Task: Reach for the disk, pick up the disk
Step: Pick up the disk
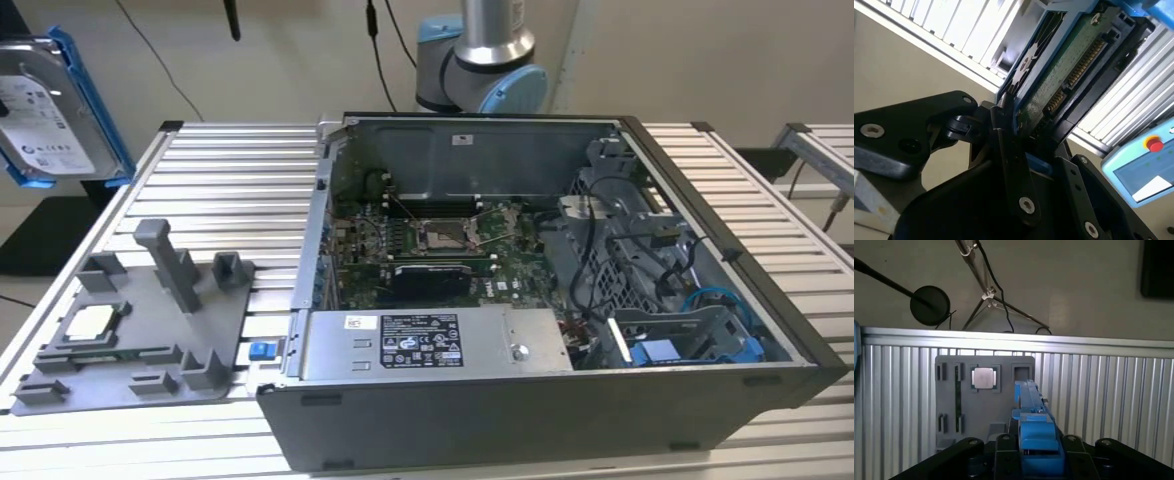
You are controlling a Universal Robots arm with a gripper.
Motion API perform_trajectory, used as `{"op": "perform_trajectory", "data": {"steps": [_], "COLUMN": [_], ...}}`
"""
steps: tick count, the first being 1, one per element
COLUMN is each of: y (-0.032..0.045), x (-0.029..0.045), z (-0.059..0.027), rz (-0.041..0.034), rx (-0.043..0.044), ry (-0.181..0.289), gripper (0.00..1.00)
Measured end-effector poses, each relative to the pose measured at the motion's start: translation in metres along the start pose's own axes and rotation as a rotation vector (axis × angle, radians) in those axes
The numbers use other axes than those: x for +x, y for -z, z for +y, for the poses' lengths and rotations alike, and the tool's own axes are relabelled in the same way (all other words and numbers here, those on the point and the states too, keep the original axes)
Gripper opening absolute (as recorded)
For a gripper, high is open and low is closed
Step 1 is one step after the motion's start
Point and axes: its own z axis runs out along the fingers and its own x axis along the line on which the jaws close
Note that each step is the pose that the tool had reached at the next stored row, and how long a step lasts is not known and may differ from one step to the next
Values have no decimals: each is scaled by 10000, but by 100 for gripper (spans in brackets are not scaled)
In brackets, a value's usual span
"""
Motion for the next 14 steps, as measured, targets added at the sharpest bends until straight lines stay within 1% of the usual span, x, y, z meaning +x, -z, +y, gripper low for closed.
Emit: {"op": "perform_trajectory", "data": {"steps": [14], "y": [428], "x": [-11], "z": [0], "rz": [11], "rx": [-2], "ry": [1], "gripper": [0]}}
